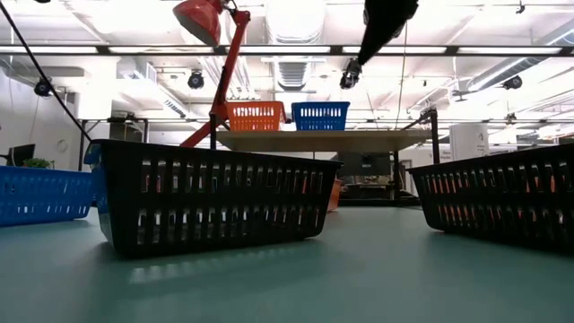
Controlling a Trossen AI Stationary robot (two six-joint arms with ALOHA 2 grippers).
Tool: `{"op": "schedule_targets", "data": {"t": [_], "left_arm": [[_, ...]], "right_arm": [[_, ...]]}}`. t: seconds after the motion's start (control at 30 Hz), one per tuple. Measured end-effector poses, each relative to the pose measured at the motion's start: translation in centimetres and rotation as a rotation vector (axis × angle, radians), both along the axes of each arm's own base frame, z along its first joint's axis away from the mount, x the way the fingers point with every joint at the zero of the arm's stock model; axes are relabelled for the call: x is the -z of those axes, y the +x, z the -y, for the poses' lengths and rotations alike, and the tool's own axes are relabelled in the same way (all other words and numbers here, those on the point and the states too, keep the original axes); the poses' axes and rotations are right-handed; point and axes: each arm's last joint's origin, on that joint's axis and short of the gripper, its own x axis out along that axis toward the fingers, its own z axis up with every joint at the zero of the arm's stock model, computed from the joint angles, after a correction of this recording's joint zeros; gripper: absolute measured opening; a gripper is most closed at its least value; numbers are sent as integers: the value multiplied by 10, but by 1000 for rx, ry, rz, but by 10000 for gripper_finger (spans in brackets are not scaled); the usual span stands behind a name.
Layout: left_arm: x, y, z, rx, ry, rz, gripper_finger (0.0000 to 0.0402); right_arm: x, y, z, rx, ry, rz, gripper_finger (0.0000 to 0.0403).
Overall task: Stack baskets on shelf by color
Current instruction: Put the left black bin on the shelf
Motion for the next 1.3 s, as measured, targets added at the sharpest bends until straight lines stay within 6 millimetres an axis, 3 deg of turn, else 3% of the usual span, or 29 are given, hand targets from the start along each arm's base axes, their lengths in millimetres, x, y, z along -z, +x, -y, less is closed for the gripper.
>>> {"op": "schedule_targets", "data": {"t": [0.2, 0.4, 0.8, 1.3], "left_arm": [[0, 0, 0, 0, -1, 0, 0], [0, 0, 0, 3, -28, 5, 0], [0, 0, 0, 13, -106, 19, 0], [4, 0, 0, 27, -260, 10, 0]], "right_arm": [[39, 14, -42, -131, 21, 196, 9], [80, 21, -64, -133, -50, 360, 9], [116, 22, -65, -74, -38, 367, 17], [135, 31, -53, 32, -196, 336, 169]]}}
